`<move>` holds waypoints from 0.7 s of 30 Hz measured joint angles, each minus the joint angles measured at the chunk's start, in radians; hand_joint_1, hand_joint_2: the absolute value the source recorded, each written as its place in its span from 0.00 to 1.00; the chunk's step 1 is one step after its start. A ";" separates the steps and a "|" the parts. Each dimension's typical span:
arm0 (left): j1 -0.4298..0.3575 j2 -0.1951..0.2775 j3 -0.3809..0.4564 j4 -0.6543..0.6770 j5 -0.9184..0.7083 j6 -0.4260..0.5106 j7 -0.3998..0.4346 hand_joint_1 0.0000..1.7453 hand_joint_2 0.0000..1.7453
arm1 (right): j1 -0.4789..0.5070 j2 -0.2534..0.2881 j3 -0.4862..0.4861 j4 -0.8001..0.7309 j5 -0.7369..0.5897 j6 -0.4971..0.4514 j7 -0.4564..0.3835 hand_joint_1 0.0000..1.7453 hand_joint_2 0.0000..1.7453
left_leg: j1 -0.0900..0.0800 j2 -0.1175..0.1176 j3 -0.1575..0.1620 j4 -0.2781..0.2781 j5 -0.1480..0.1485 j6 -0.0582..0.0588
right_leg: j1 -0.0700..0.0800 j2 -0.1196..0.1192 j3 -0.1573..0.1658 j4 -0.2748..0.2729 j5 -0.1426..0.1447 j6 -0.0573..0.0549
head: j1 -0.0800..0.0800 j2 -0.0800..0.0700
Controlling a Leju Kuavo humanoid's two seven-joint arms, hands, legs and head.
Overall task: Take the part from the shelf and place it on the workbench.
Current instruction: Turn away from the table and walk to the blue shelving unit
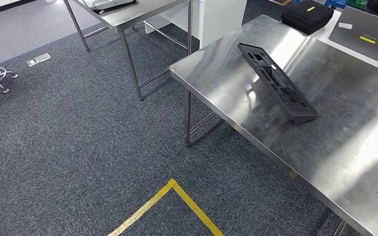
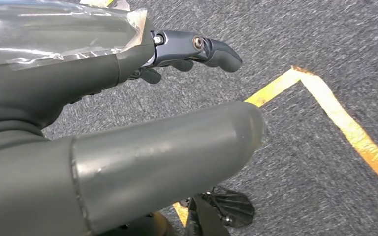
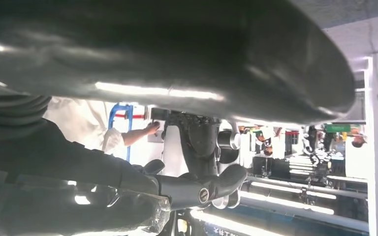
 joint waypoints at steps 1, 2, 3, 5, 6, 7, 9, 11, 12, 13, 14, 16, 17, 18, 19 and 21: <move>0.000 0.000 0.000 0.000 -0.002 -0.001 0.001 0.00 0.00 | -0.005 0.006 0.000 0.004 0.018 0.002 -0.006 0.00 0.00 | -0.002 0.000 -0.005 0.006 0.002 -0.005 | 0.003 0.002 0.006 -0.021 0.007 -0.008 | 0.000 0.000; 0.000 0.001 0.000 0.000 -0.004 -0.002 0.000 0.00 0.00 | -0.012 0.011 0.000 0.013 0.039 0.000 -0.014 0.00 0.00 | -0.003 -0.001 -0.007 0.008 0.005 -0.010 | 0.008 0.003 0.000 -0.017 0.013 -0.017 | -0.002 0.000; 0.000 0.001 0.000 0.000 -0.005 -0.004 -0.001 0.00 0.00 | -0.022 0.015 0.000 0.026 0.062 -0.005 -0.023 0.00 0.00 | -0.003 -0.001 -0.009 0.010 0.008 -0.015 | 0.008 0.003 -0.003 -0.017 0.018 -0.027 | -0.003 0.000; 0.000 0.004 0.000 0.000 -0.005 -0.012 -0.006 0.00 0.00 | -0.050 0.016 0.000 0.072 0.102 -0.018 -0.039 0.00 0.00 | 0.002 -0.003 -0.021 0.031 -0.012 -0.024 | 0.001 0.001 -0.010 -0.017 0.031 -0.047 | -0.006 0.000; 0.000 0.007 0.000 0.000 -0.005 -0.017 -0.010 0.00 0.00 | -0.066 0.010 0.000 0.108 0.119 -0.023 -0.045 0.00 0.00 | 0.005 -0.004 -0.035 0.066 -0.043 -0.029 | -0.002 -0.001 -0.015 -0.018 0.038 -0.058 | -0.007 0.000; 0.000 0.010 0.000 0.000 -0.005 -0.023 -0.014 0.00 0.00 | -0.082 -0.001 0.000 0.148 0.132 -0.025 -0.052 0.00 0.00 | 0.007 -0.006 -0.056 0.122 -0.087 -0.033 | -0.004 -0.002 -0.021 -0.017 0.045 -0.066 | -0.009 0.000; 0.000 0.015 0.000 0.000 -0.005 -0.032 -0.021 0.00 0.00 | -0.110 -0.027 0.000 0.231 0.152 -0.027 -0.064 0.00 0.00 | 0.010 -0.009 -0.098 0.256 -0.167 -0.039 | -0.001 -0.002 -0.035 -0.016 0.059 -0.071 | -0.011 0.000; 0.001 0.020 0.000 0.000 -0.005 -0.034 -0.023 0.00 0.00 | -0.127 -0.049 0.000 0.293 0.160 -0.027 -0.071 0.00 0.00 | 0.015 -0.010 -0.093 0.295 -0.181 -0.042 | -0.001 -0.002 -0.050 -0.014 0.071 -0.066 | -0.011 0.000; 0.001 0.021 0.000 0.000 -0.005 -0.035 -0.024 0.00 0.00 | -0.133 -0.057 0.000 0.316 0.162 -0.027 -0.071 0.00 0.00 | 0.018 -0.010 -0.058 0.251 -0.159 -0.042 | -0.002 -0.002 -0.056 -0.013 0.075 -0.062 | -0.011 0.000; 0.001 0.023 0.000 0.000 -0.004 -0.035 -0.024 0.00 0.00 | -0.137 -0.063 0.000 0.336 0.164 -0.027 -0.072 0.00 0.00 | 0.021 -0.010 -0.010 0.180 -0.129 -0.043 | -0.003 -0.002 -0.060 -0.011 0.079 -0.059 | -0.011 0.000; 0.000 0.024 0.000 0.000 -0.004 -0.036 -0.025 0.00 0.00 | -0.140 -0.069 0.000 0.351 0.164 -0.027 -0.072 0.00 0.00 | 0.022 -0.011 0.037 0.105 -0.108 -0.045 | -0.002 -0.002 -0.065 -0.009 0.081 -0.054 | -0.011 0.000; -0.001 0.025 0.000 0.000 -0.005 -0.037 -0.026 0.00 0.00 | -0.146 -0.079 0.000 0.370 0.165 -0.029 -0.072 0.00 0.00 | 0.019 -0.014 0.085 0.016 -0.087 -0.042 | 0.002 -0.002 -0.073 -0.004 0.088 -0.044 | -0.011 0.000; -0.001 0.025 0.000 0.000 -0.005 -0.037 -0.026 0.00 0.00 | -0.148 -0.085 0.000 0.379 0.166 -0.029 -0.074 0.00 0.00 | 0.014 -0.016 0.086 0.007 -0.088 -0.038 | 0.005 -0.002 -0.077 -0.003 0.092 -0.037 | -0.010 0.000; -0.001 0.026 0.000 0.000 -0.004 -0.037 -0.027 0.00 0.00 | -0.150 -0.090 0.000 0.388 0.165 -0.027 -0.077 0.00 0.00 | 0.009 -0.015 0.081 0.007 -0.082 -0.030 | 0.006 -0.002 -0.081 -0.004 0.098 -0.028 | -0.010 0.000; 0.000 0.027 0.000 0.000 -0.002 -0.038 -0.030 0.00 0.00 | -0.151 -0.094 0.000 0.397 0.162 -0.021 -0.087 0.00 0.00 | 0.006 -0.014 0.077 0.004 -0.075 -0.019 | 0.005 -0.002 -0.086 -0.002 0.099 -0.021 | -0.010 0.000; 0.000 0.028 0.002 0.000 0.010 -0.043 -0.040 0.00 0.00 | -0.152 -0.104 0.000 0.422 0.155 0.005 -0.130 0.00 0.00 | 0.002 -0.010 0.065 -0.006 -0.057 0.005 | 0.005 -0.002 -0.109 0.036 0.067 -0.021 | -0.008 0.000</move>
